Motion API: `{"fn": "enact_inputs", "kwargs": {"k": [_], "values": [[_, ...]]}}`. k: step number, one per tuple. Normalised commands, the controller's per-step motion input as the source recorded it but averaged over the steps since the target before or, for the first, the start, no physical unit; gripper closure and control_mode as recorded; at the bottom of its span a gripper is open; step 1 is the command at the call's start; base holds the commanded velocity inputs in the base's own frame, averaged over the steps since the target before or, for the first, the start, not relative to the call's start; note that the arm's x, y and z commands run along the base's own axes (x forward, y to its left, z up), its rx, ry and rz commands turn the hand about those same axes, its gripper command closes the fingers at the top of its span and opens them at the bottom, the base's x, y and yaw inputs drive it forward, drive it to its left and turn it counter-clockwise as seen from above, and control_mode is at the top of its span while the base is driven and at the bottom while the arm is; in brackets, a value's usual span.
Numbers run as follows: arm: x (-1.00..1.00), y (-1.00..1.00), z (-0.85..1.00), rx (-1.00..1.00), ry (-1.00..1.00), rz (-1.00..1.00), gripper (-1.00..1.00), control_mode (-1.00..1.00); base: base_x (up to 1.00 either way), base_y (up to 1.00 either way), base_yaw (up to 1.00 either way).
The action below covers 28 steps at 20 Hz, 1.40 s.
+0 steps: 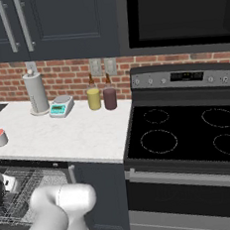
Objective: Pick up the cup and bowl from the counter, place them in the dishwasher, and close the dishwasher door.
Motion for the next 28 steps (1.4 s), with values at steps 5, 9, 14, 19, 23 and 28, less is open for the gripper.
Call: {"fn": "enact_inputs", "kwargs": {"k": [5,9,14,19,23,28], "values": [[-0.06,-0.05,1.0,0.07,0.0,0.05,-1.0,-1.0,0.0,0.0,0.0],[0.07,0.0,1.0,0.0,0.22,0.09,-1.0,-1.0,0.0,0.0,0.0],[0.18,-0.02,1.0,0.0,0.31,0.06,-1.0,-1.0,0.0,0.0,0.0],[0.09,0.05,0.92,-0.14,0.12,0.0,-1.0,-1.0,0.0,0.0,0.0],[0.16,0.09,0.66,-0.27,0.0,0.0,-1.0,-1.0,0.0,0.0,0.0],[0.49,0.0,0.3,-0.13,0.1,-0.03,-1.0,-1.0,0.0,0.0,0.0]]}}
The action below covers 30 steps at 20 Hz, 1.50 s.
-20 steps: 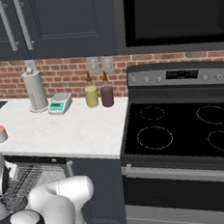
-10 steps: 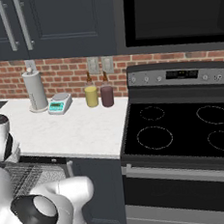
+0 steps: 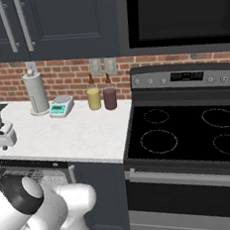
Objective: Pick up the cup and bowl from the counter, place them in the dishwasher, and close the dishwasher door.
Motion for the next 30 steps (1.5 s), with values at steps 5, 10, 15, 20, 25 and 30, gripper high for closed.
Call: {"fn": "enact_inputs", "kwargs": {"k": [5,10,15,20,25,30], "values": [[0.38,-0.24,-0.01,0.02,0.04,0.0,-1.0,-1.0,0.0,0.0,0.0],[0.29,0.0,-0.01,0.01,-0.02,-0.01,-1.0,-1.0,0.0,0.0,0.0],[0.56,0.39,0.0,-0.02,-0.03,-0.03,-1.0,-1.0,0.0,0.0,0.0],[0.55,0.12,0.0,0.0,0.0,0.0,-1.0,-1.0,0.0,0.0,0.0],[0.45,0.18,0.0,0.0,0.01,0.0,-1.0,-1.0,0.0,0.0,0.0],[0.32,0.4,-0.01,-0.02,0.0,0.0,-1.0,-1.0,0.0,0.0,0.0]]}}
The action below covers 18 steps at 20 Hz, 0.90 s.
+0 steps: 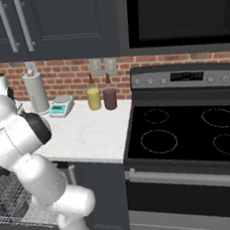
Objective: Pick up the cup and bowl from the counter, place them in the dishwasher, and close the dishwasher door.
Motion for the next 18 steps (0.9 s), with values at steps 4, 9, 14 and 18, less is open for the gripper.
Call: {"fn": "enact_inputs", "kwargs": {"k": [4,9,14,18], "values": [[0.28,0.49,-0.11,-0.07,0.0,0.0,-1.0,-1.0,0.0,0.0,0.0],[0.39,0.39,-0.17,-0.1,0.0,0.0,-1.0,-1.0,0.0,0.0,0.0],[0.4,0.58,-0.07,-0.09,0.0,0.0,-1.0,-1.0,0.0,0.0,0.0],[0.15,0.62,0.0,-0.06,0.0,0.0,-1.0,-1.0,0.0,0.0,0.0]]}}
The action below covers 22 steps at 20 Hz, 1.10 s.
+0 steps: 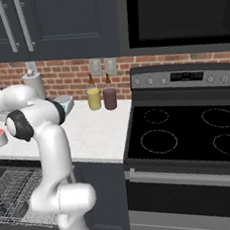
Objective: Pick up the cup and bowl from the counter, place them in the dishwasher, and close the dishwasher door.
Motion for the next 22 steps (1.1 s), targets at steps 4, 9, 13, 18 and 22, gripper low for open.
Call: {"fn": "enact_inputs", "kwargs": {"k": [4,9,13,18,22], "values": [[0.13,0.4,-0.02,-0.01,0.0,0.0,-1.0,-1.0,0.0,0.0,0.0],[0.21,0.12,-0.24,0.0,0.0,0.0,-1.0,-1.0,0.0,0.0,0.0],[0.05,0.0,-0.42,0.0,0.0,0.0,-1.0,-1.0,0.0,0.0,0.0],[0.0,0.0,-0.5,0.0,0.0,0.0,-1.0,-1.0,0.0,0.0,0.0],[-0.25,-0.19,-0.15,0.01,0.0,0.0,-1.0,-1.0,0.0,0.0,0.0]]}}
